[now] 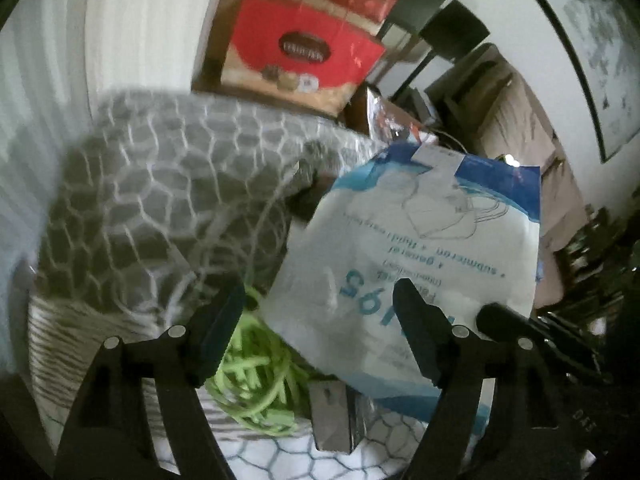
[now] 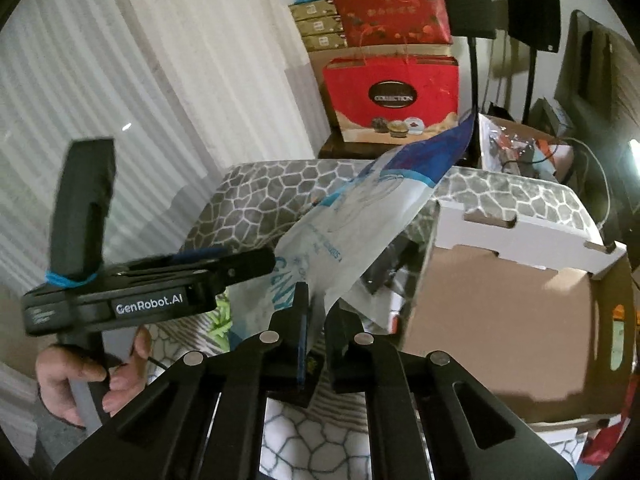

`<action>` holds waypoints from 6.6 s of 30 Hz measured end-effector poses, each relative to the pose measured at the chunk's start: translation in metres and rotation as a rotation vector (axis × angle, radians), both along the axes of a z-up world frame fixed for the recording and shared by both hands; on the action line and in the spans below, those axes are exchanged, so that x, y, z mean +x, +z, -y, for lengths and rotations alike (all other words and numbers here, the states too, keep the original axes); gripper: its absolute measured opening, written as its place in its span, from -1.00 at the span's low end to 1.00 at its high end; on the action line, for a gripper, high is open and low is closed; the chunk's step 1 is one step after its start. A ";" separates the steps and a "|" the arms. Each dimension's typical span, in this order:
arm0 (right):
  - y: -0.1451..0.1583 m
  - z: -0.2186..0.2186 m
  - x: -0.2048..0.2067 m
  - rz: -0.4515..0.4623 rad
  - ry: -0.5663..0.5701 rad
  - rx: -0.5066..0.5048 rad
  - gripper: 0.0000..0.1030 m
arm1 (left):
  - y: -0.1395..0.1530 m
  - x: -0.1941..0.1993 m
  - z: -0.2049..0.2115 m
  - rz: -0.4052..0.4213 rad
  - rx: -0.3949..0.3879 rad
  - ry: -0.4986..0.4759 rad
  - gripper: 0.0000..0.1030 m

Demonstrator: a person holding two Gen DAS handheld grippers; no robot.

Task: Organize objects
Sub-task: 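Lift the white mask bag with the left tool toward the cardboard tray, then lower the white mask bag into the cardboard tray with the left tool, then open the left tool and withdraw from the tray, then grasp the small dark box with the left tool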

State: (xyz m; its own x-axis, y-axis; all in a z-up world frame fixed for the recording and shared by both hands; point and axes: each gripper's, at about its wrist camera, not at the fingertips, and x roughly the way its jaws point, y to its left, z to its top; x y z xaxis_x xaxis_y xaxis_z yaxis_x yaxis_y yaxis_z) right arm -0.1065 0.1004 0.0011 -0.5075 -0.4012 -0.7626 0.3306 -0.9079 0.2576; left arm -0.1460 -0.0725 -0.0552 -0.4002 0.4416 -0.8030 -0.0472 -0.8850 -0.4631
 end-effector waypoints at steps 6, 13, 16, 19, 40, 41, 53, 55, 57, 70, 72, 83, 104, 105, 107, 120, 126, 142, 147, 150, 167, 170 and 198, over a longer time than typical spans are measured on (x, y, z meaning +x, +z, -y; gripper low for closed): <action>-0.012 -0.012 0.000 0.028 -0.040 -0.034 -0.88 | -0.006 0.017 0.009 0.027 0.063 0.033 0.44; -0.019 -0.014 0.004 0.044 -0.085 -0.072 -0.88 | 0.009 0.046 0.016 0.009 0.191 0.015 0.42; -0.021 -0.016 0.003 0.062 -0.101 -0.112 -0.88 | 0.006 0.048 0.008 0.045 0.261 -0.017 0.41; -0.021 -0.017 0.004 0.082 -0.109 -0.164 -0.88 | 0.001 0.046 0.001 0.070 0.303 -0.025 0.41; -0.017 -0.012 0.019 0.125 -0.098 -0.298 -0.89 | -0.024 0.034 0.013 0.111 0.423 0.061 0.33; -0.016 -0.012 0.019 0.122 -0.096 -0.296 -0.89 | -0.022 0.033 0.014 0.107 0.436 0.061 0.14; -0.024 -0.012 0.031 0.138 -0.044 -0.123 -0.17 | -0.017 0.023 0.020 0.103 0.313 0.028 -0.92; -0.025 -0.028 0.031 0.130 -0.079 -0.104 -0.02 | -0.016 0.023 0.024 0.102 0.305 0.029 -0.93; -0.023 -0.047 0.028 0.117 -0.118 -0.098 -0.02 | -0.015 0.022 0.026 0.103 0.292 0.018 -0.93; -0.035 -0.090 -0.032 0.113 -0.188 -0.019 0.12 | -0.017 0.012 0.017 0.100 0.184 -0.007 -0.93; -0.042 -0.088 -0.037 0.143 -0.176 -0.039 0.12 | -0.017 0.010 0.014 0.100 0.172 -0.010 -0.93; -0.038 -0.086 -0.032 0.173 -0.146 -0.120 -0.78 | 0.001 0.008 0.007 0.068 0.189 -0.033 -0.93; 0.000 -0.173 0.003 0.072 -0.301 -0.042 -0.85 | 0.026 -0.012 -0.117 0.071 0.141 -0.220 -0.93; -0.002 -0.178 0.004 0.074 -0.311 -0.035 -0.85 | 0.025 -0.012 -0.124 0.072 0.129 -0.230 -0.93; -0.004 -0.189 0.007 0.075 -0.332 -0.020 -0.85 | 0.022 -0.011 -0.142 0.075 0.100 -0.254 -0.93; -0.034 -0.219 0.013 0.103 -0.411 0.098 -0.86 | 0.002 -0.011 -0.203 0.097 -0.094 -0.344 -0.93; -0.043 -0.212 0.013 0.117 -0.405 0.179 -0.87 | -0.010 -0.004 -0.213 0.119 -0.181 -0.372 -0.86; -0.062 -0.202 0.014 0.216 -0.342 0.261 -0.77 | -0.008 0.003 -0.226 0.124 -0.320 -0.418 -0.17; -0.043 -0.204 0.019 0.167 -0.347 0.243 -0.59 | 0.017 0.000 -0.204 0.071 -0.208 -0.356 0.32; -0.032 -0.204 0.015 0.140 -0.359 0.242 -0.47 | 0.021 -0.006 -0.196 0.087 -0.167 -0.334 0.40; -0.007 -0.173 0.023 0.009 -0.321 0.201 0.48 | 0.062 0.005 -0.086 -0.067 -0.265 -0.144 0.77; -0.001 -0.171 0.025 -0.018 -0.334 0.209 0.55 | 0.055 0.009 -0.065 -0.056 -0.268 -0.115 0.77; -0.024 -0.251 0.013 0.075 -0.483 0.244 0.46 | -0.008 0.059 -0.037 0.030 -0.201 -0.117 0.56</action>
